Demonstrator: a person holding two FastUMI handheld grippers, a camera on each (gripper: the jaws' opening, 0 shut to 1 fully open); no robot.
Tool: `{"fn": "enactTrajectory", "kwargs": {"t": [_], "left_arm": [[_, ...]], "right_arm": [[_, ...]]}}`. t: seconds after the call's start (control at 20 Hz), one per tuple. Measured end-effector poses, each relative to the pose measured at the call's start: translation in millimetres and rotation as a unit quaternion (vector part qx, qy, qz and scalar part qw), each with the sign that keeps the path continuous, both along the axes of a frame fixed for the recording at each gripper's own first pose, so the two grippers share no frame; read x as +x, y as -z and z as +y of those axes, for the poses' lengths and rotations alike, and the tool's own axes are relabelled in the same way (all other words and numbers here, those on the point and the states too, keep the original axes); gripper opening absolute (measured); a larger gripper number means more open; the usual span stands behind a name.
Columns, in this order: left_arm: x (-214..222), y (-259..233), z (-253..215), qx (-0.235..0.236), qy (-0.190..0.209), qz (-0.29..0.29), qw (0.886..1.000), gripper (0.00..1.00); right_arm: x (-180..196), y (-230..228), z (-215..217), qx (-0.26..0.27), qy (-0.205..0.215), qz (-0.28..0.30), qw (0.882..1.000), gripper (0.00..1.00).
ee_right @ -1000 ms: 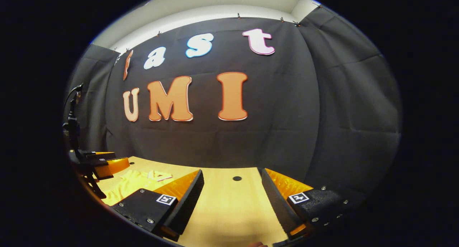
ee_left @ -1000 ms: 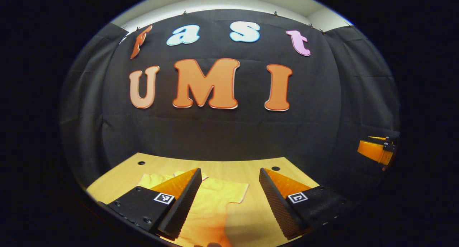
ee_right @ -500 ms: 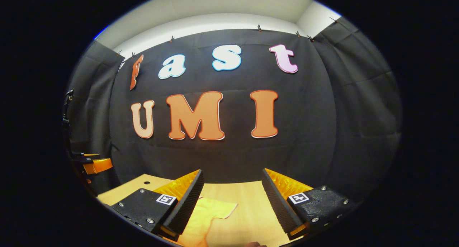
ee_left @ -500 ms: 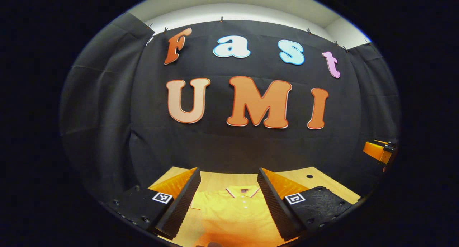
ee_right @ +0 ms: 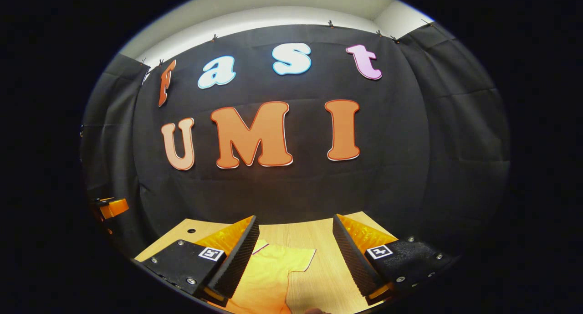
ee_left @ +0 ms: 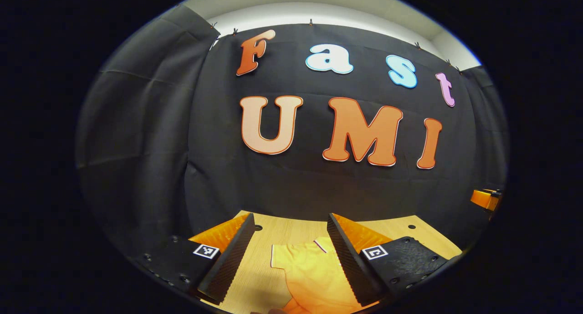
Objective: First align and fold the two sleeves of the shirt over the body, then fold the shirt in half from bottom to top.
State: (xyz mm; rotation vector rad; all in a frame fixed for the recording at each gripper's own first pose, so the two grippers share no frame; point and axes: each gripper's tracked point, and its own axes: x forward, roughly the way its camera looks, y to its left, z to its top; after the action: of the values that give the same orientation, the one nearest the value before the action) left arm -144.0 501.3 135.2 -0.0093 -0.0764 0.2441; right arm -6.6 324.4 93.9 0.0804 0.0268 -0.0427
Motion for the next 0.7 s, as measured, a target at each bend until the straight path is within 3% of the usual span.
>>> {"fn": "enactTrajectory", "kwargs": {"t": [0.4,0.6,0.7], "left_arm": [[22.6,-3.3,-6.3,0.006,-0.017,0.004,1.000,0.98],[33.0,4.6,-2.4,0.011,-0.031,0.019,0.999,0.98],[37.8,7.4,0.8,0.011,-0.038,0.027,0.999,0.98]], "right_arm": [[73.9,29.2,-17.7,0.026,0.003,0.106,0.994,0.98],[126.0,60.7,-26.9,-0.012,0.007,0.185,0.983,0.98],[151.5,78.8,-18.0,-0.011,-0.013,0.223,0.975,0.98]]}}
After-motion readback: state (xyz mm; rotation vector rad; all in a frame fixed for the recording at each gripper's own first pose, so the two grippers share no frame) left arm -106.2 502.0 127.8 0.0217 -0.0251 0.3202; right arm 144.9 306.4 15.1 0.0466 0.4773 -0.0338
